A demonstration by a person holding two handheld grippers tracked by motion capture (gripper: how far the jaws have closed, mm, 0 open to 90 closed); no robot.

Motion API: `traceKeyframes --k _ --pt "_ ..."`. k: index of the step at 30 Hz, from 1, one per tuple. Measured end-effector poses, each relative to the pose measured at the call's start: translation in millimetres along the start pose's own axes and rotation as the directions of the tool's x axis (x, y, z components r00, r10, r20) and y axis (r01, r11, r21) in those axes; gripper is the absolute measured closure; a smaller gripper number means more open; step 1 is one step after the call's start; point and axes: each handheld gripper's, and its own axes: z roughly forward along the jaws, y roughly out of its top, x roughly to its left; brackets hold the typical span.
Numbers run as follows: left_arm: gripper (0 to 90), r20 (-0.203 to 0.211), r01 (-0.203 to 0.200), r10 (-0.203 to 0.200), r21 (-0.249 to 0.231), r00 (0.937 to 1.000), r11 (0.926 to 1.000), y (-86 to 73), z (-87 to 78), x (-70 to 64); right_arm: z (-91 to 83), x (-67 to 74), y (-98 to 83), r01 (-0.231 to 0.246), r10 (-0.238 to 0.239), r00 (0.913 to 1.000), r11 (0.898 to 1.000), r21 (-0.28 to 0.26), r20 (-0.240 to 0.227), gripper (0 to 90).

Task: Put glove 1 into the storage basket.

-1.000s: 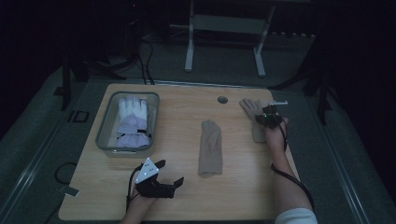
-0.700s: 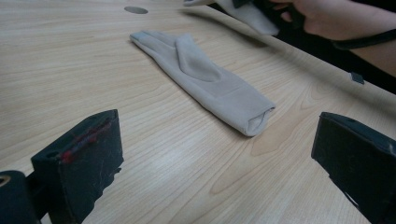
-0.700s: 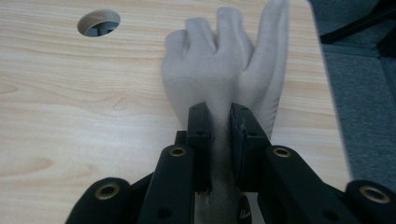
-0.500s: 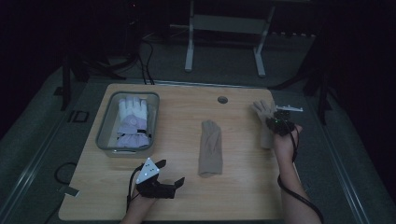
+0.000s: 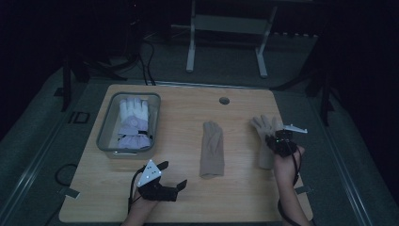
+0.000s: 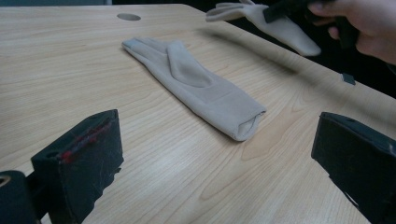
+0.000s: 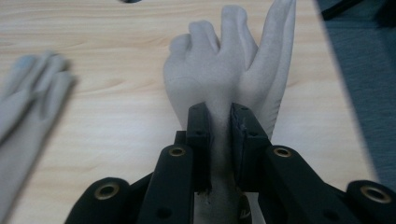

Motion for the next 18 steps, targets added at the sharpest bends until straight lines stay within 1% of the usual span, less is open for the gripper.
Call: traceKeyframes --k 1,3,4,6,7,8,10,12,13,14,15,17,18 --pt "2.4 0.0 0.001 -0.001 -0.001 1.0 1.0 0.1 0.0 -0.2 -1.3 2.2 -4.7 0.007 -0.007 0.9999 1.0 0.004 -0.011 79.0" --pt "2.4 0.001 -0.005 0.005 0.001 1.0 1.0 0.1 -0.1 -0.9 -1.6 3.6 -13.3 -0.006 0.006 0.9998 1.0 0.015 -0.018 78.9" --pt "2.4 0.002 -0.005 0.005 0.002 1.0 1.0 0.1 0.1 -1.3 -0.7 4.5 -17.1 0.006 -0.006 0.9999 1.0 0.027 -0.009 78.8" --pt "2.4 0.005 -0.005 0.005 0.002 1.0 1.0 0.1 0.3 -1.9 1.3 4.6 -24.8 -0.012 0.012 0.9999 0.999 0.043 -0.004 78.7" --pt "2.4 0.005 -0.006 0.006 0.001 1.0 1.0 0.1 0.4 -2.3 2.7 5.3 -28.2 -0.003 0.003 1.0 0.999 0.054 0.004 78.6" --pt "2.4 0.003 -0.008 0.008 0.002 1.0 1.0 0.2 0.6 -2.6 3.4 6.3 -31.7 -0.009 0.008 0.9999 0.998 0.062 0.011 78.4" --pt "2.4 0.004 -0.007 0.007 0.001 1.0 1.0 0.2 0.7 -2.7 7.3 8.8 -37.5 0.002 -0.001 1.0 0.997 0.08 -0.003 77.3" --pt "2.4 0.002 -0.011 0.011 0.002 0.9999 0.9999 0.0 0.3 -2.6 14.0 11.0 -42.6 0.024 -0.024 0.9997 0.995 0.102 0.004 76.5" --pt "2.4 0.002 -0.01 0.01 0.001 0.9999 0.9999 -0.2 0.1 -2.4 17.0 10.4 -44.6 0.016 -0.016 0.9999 0.994 0.11 -0.005 75.6" --pt "2.4 0.002 -0.011 0.011 0.003 0.9999 0.9999 -0.3 -0.2 -2.0 19.7 10.2 -46.1 0.011 -0.01 0.9999 0.993 0.116 -0.01 74.1" --pt "2.4 0.001 -0.009 0.009 0.003 1.0 1.0 -0.4 -0.2 -1.8 21.8 10.7 -47.3 0.032 -0.031 0.9995 0.993 0.114 -0.008 72.2" --pt "2.4 0.001 -0.006 0.006 0.002 1.0 1.0 -0.6 0.1 -1.4 22.4 11.6 -48.2 0.031 -0.029 0.9994 0.994 0.108 -0.02 65.1" --pt "2.4 0.002 -0.006 0.006 0.003 1.0 1.0 -0.7 0.2 -1.3 22.9 12.6 -48.0 0.046 -0.044 0.9987 0.993 0.108 -0.026 61.0"
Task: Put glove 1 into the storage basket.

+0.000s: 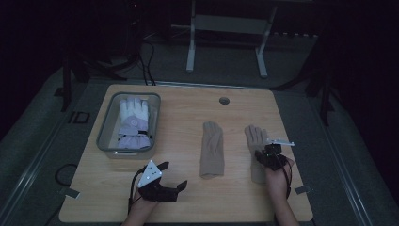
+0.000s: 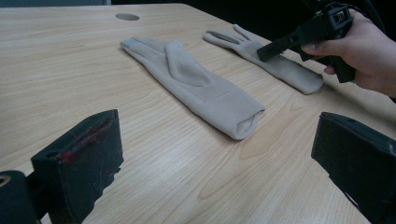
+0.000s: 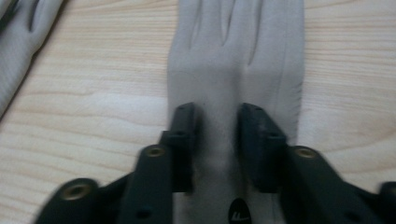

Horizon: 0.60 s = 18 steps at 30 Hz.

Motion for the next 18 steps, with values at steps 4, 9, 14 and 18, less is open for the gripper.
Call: traceKeyframes --k 4,9,14,18 --pt "2.4 0.004 0.0 0.0 0.001 1.0 1.0 -0.5 0.3 0.0 -2.7 -1.6 5.1 0.048 -0.047 0.9986 0.999 0.005 -0.024 49.0" --pt "2.4 0.02 -0.003 0.003 -0.005 0.9998 1.0 -1.2 0.9 0.0 -11.6 -12.8 15.7 0.107 -0.109 0.9888 0.994 -0.022 -0.102 39.0" --pt "2.4 0.022 -0.003 0.003 0.001 0.9998 1.0 -1.7 1.5 0.6 -15.0 -27.9 22.7 0.171 -0.174 0.9722 0.985 -0.032 -0.157 28.4" --pt "2.4 0.022 -0.003 0.003 0.0 0.9998 1.0 -1.7 1.8 0.7 -16.7 -40.5 22.8 0.175 -0.182 0.955 0.983 -0.053 -0.234 23.5"
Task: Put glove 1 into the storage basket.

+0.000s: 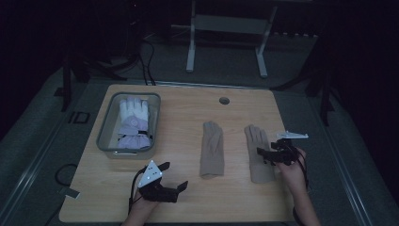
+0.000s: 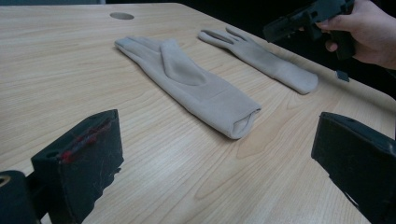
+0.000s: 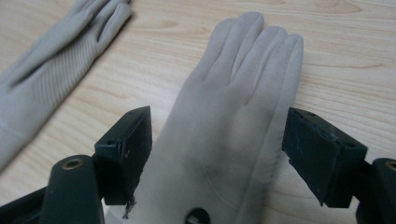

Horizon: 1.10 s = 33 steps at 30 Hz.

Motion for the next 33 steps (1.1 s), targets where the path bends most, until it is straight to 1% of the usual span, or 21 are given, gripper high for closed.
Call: traceKeyframes --k 2,4,5,6,8,10,12,13,14,15,16,18,19,20,24,26,27,28,29,31,33 --pt "2.4 0.002 0.002 -0.002 0.001 1.0 1.0 -0.5 1.1 -0.2 0.3 -3.0 -1.5 0.021 -0.021 0.9992 1.0 0.008 -0.034 19.2" --pt "2.4 0.004 0.0 0.0 0.007 1.0 1.0 -0.9 1.7 -0.1 2.5 -3.7 -4.1 0.1 -0.099 0.9938 0.995 0.004 -0.049 16.0" --pt "2.4 0.006 0.0 0.0 0.008 1.0 1.0 -1.1 2.1 -0.3 3.6 -4.7 -4.9 0.129 -0.128 0.9904 0.992 0.01 -0.051 18.3" --pt "2.4 0.007 0.0 0.0 0.008 1.0 1.0 -1.1 2.3 -0.7 4.4 -5.8 -5.7 0.143 -0.142 0.9876 0.99 0.008 -0.066 20.7" --pt "2.4 0.011 0.0 0.0 0.008 0.9999 1.0 -1.0 2.5 -1.8 7.3 -9.5 -6.5 0.145 -0.143 0.9833 0.989 0.006 -0.112 22.1" --pt "2.4 0.012 -0.004 0.004 0.01 0.9999 0.9999 -0.9 2.7 -2.5 10.5 -11.8 -6.7 0.153 -0.151 0.9786 0.988 0.008 -0.14 22.8" --pt "2.4 0.019 -0.001 0.001 0.011 0.9998 0.9999 -1.2 3.1 -2.5 14.2 -13.6 -5.6 0.147 -0.141 0.9795 0.989 0.026 -0.143 22.3" --pt "2.4 0.019 -0.001 0.001 0.015 0.9998 0.9999 -1.3 3.3 -2.5 16.4 -13.5 -5.0 0.152 -0.145 0.9798 0.988 0.035 -0.137 19.6" --pt "2.4 0.021 0.0 0.0 0.014 0.9998 0.9999 -1.4 3.5 -2.3 19.6 -13.0 -4.5 0.156 -0.15 0.9819 0.987 0.041 -0.115 19.6" --pt "2.4 0.025 0.003 -0.004 0.014 0.9997 0.9999 -1.4 3.6 -2.2 23.2 -11.4 -4.2 0.163 -0.156 0.9816 0.985 0.06 -0.11 19.0" --pt "2.4 0.027 0.006 -0.006 0.015 0.9996 0.9999 -1.2 3.5 -2.3 26.6 -8.7 -4.9 0.194 -0.186 0.9774 0.978 0.072 -0.1 12.4" --pt "2.4 0.027 0.004 -0.004 0.013 0.9996 0.9999 -0.8 3.1 -3.2 33.3 -2.1 -7.9 0.257 -0.251 0.9656 0.96 0.109 -0.068 10.8" --pt "2.4 0.028 0.004 -0.004 0.012 0.9996 0.9999 -0.5 2.9 -3.4 34.6 -0.5 -9.2 0.261 -0.256 0.9648 0.96 0.103 -0.061 10.5" --pt "2.4 0.03 0.003 -0.003 0.01 0.9995 0.9999 -0.4 2.6 -3.5 35.1 -0.5 -9.3 0.248 -0.243 0.9683 0.964 0.101 -0.06 10.5" --pt "2.4 0.033 0.001 -0.002 0.013 0.9994 0.9999 -0.4 2.5 -3.5 35.1 -2.1 -11.3 0.236 -0.231 0.9711 0.968 0.087 -0.059 10.3" --pt "2.4 0.034 0.0 -0.001 0.013 0.9994 0.9999 -0.3 2.5 -3.8 33.7 -2.9 -11.1 0.227 -0.224 0.9734 0.97 0.086 -0.05 17.6" --pt "2.4 0.035 -0.001 0.0 0.013 0.9994 0.9999 -0.2 2.4 -4.0 32.4 -3.7 -10.6 0.219 -0.216 0.9755 0.972 0.081 -0.041 25.1" --pt "2.4 0.034 -0.001 0.0 0.013 0.9994 0.9999 -0.1 2.5 -4.1 30.6 -4.6 -10.4 0.208 -0.206 0.978 0.975 0.078 -0.035 35.3" --pt "2.4 0.034 -0.001 0.0 0.014 0.9994 0.9999 -0.1 2.7 -4.1 28.2 -6.2 -10.2 0.198 -0.196 0.9802 0.978 0.07 -0.025 49.2" --pt "2.4 0.035 0.0 0.0 0.015 0.9994 0.9999 -0.4 2.9 -3.8 24.7 -8.6 -11.0 0.186 -0.186 0.9825 0.98 0.066 0.004 68.6" --pt "2.4 0.033 -0.002 0.001 0.02 0.9995 0.9998 -0.7 3.5 -3.9 22.6 -7.7 -12.6 0.179 -0.182 0.9829 0.981 0.067 0.029 75.0"
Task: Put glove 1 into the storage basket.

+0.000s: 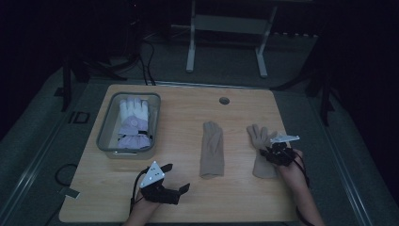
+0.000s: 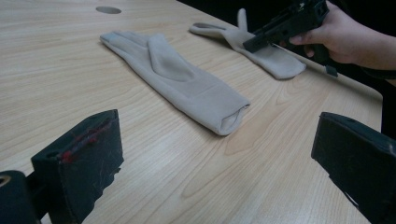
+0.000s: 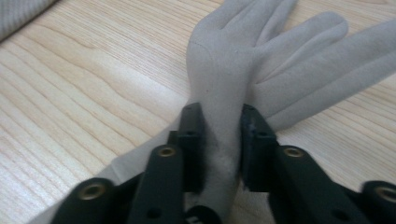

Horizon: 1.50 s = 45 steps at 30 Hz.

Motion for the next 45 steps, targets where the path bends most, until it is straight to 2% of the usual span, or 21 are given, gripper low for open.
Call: traceKeyframes --k 4,9,14,21,26,31,34,40,45 --pt "2.4 -0.001 0.001 -0.001 0.0 1.0 1.0 -0.3 0.4 0.1 -0.5 6.3 0.7 -0.006 0.007 0.999 1.0 -0.003 0.043 78.1" --pt "2.4 -0.007 0.009 -0.009 -0.002 0.9999 1.0 -0.5 -0.3 2.1 -6.0 6.0 4.9 -0.081 0.082 0.9953 0.997 -0.018 0.051 78.7" --pt "2.4 -0.009 0.014 -0.014 -0.004 0.9999 0.9999 -0.7 0.2 2.9 -18.7 14.2 19.5 -0.091 0.093 0.992 0.996 -0.027 0.086 78.7" --pt "2.4 -0.015 0.017 -0.017 0.001 0.9997 0.9999 -0.8 -0.4 4.2 -37.2 28.4 43.5 -0.124 0.129 0.9879 0.99 -0.061 0.086 78.6" --pt "2.4 -0.018 0.012 -0.012 -0.002 0.9998 0.9999 -0.1 -1.2 4.0 -48.2 47.6 63.0 -0.106 0.114 0.9903 0.99 -0.097 0.079 78.6" --pt "2.4 -0.023 0.015 -0.015 -0.003 0.9996 0.9999 -0.2 -2.2 5.2 -49.7 67.9 81.0 -0.103 0.112 0.9914 0.988 -0.114 0.068 78.6" --pt "2.4 -0.024 0.015 -0.016 -0.004 0.9996 0.9999 0.0 -2.5 5.5 -45.9 80.6 89.3 -0.11 0.116 0.9922 0.986 -0.126 0.046 78.6" --pt "2.4 -0.023 0.013 -0.013 -0.007 0.9996 0.9999 0.2 -3.6 6.1 -32.6 110.7 105.0 -0.092 0.089 0.9957 0.987 -0.135 -0.023 78.5" --pt "2.4 -0.025 0.013 -0.013 -0.012 0.9996 0.9998 0.9 -4.7 5.8 -19.4 132.4 115.7 -0.115 0.11 0.9926 0.986 -0.122 -0.052 78.4"
